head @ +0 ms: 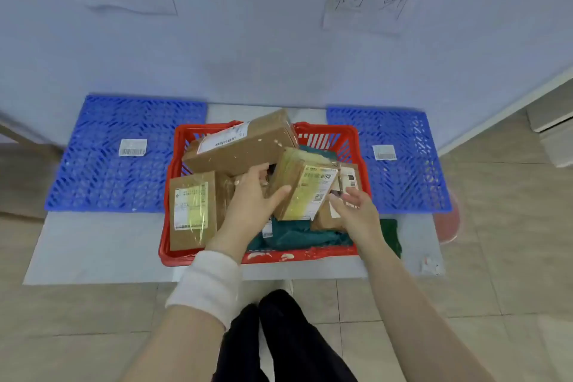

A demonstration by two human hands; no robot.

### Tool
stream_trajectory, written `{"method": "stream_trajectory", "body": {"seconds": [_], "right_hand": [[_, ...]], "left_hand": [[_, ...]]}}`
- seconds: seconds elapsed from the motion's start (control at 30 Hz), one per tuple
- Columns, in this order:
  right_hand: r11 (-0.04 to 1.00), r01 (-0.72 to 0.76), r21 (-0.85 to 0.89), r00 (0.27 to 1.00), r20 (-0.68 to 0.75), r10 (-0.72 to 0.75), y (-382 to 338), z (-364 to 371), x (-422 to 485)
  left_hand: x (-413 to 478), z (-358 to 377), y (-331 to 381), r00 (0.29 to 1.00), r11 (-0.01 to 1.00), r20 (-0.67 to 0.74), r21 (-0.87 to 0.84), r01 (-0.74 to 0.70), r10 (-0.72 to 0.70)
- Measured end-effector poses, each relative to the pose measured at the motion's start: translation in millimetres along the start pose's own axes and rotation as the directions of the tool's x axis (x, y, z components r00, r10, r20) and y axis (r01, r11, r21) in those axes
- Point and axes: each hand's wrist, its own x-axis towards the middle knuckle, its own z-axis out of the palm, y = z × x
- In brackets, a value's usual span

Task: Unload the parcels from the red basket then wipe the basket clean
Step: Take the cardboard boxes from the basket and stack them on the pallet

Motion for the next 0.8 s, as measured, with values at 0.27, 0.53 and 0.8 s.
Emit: {"method": "stream_trajectory", "body": {"seconds": [0.27, 0.53, 0.8], "right_hand": [[0.998, -0.024, -0.050, 0.995, 0.097, 0.029, 15.6, 13.9, 37.4], [1.000, 0.010, 0.006, 0.996, 0.094, -0.011, -1.0, 17.9, 40.4], [0.972, 0.132, 0.196, 0.974, 0.154, -0.163, -29.0, 22.5, 10.4]], "left_hand": [[27.7, 40.5, -33.0, 0.983, 0.974, 0.041, -0.131, 0.184, -0.180], [40.1, 35.6, -39.2, 0.982, 0.970, 0.074, -0.160, 0.183, -0.173], [24.3, -1.5, -20.5, 0.977, 0.864, 0.071, -0.457, 0.212, -0.202]]}}
